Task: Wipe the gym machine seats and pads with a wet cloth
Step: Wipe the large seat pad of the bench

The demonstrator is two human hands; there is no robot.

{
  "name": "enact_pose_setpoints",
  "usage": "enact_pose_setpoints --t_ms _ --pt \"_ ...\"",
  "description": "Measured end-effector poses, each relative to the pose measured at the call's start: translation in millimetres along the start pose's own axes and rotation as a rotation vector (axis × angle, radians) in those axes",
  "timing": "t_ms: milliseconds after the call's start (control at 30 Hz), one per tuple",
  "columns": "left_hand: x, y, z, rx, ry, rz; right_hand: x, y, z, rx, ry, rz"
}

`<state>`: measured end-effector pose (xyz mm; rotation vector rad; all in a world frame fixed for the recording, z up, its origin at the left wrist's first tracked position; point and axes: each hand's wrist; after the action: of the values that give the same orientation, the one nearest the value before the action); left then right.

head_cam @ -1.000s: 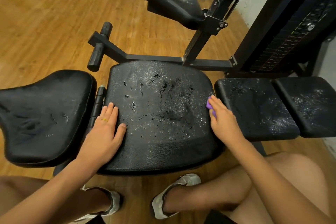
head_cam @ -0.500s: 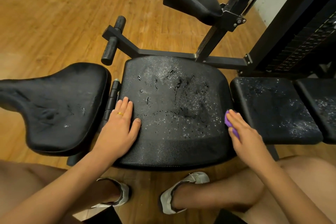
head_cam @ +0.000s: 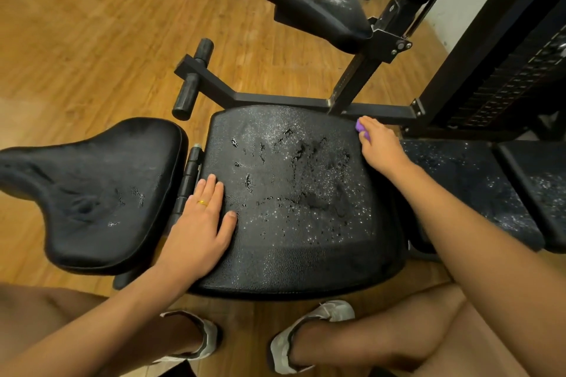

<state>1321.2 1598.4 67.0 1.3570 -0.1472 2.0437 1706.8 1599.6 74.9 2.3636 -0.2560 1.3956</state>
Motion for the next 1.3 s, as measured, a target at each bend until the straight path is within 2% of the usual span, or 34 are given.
enact_pose_setpoints --t_ms 100,200,433,533,633,800,1100,1300 --pt "2.9 2.2 2.2 0.005 0.008 0.009 6.0 -11.0 -5.6 -0.034 -0.030 0.004" --pt "6.1 4.3 2.2 0.011 0.003 0.013 -1.7 17.1 -6.8 -0.018 -0.022 0.014" --pt "6.5 3.9 2.5 0.012 0.005 0.021 -56.1 188.7 5.4 0.059 -0.038 0.037" --pt "3.9 3.2 2.3 0.007 0.008 0.007 -80.8 241.1 11.4 0.013 -0.106 0.057" --pt "2.7 1.3 1.8 0.008 0.013 0.015 -77.6 214.6 9.7 0.008 -0.107 0.101" --pt "1.8 0.2 2.6 0.015 0.001 0.021 -42.2 130.6 9.5 -0.010 -0.099 0.042" --pt "4.6 0.3 0.7 0.011 -0.005 0.019 -66.6 227.0 12.8 0.074 -0.134 0.064" --pt "2.3 -0.1 3.6 0.017 -0.016 0.000 -52.4 162.8 14.7 0.043 -0.067 0.047"
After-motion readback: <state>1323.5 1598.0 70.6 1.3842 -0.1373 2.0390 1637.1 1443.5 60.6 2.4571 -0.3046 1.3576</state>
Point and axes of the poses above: each hand's wrist, its own y-axis away from the middle knuckle, its own x-axis out of the back of the hand, z = x × y, and after that the axes turned 13 degrees about -z, right-handed
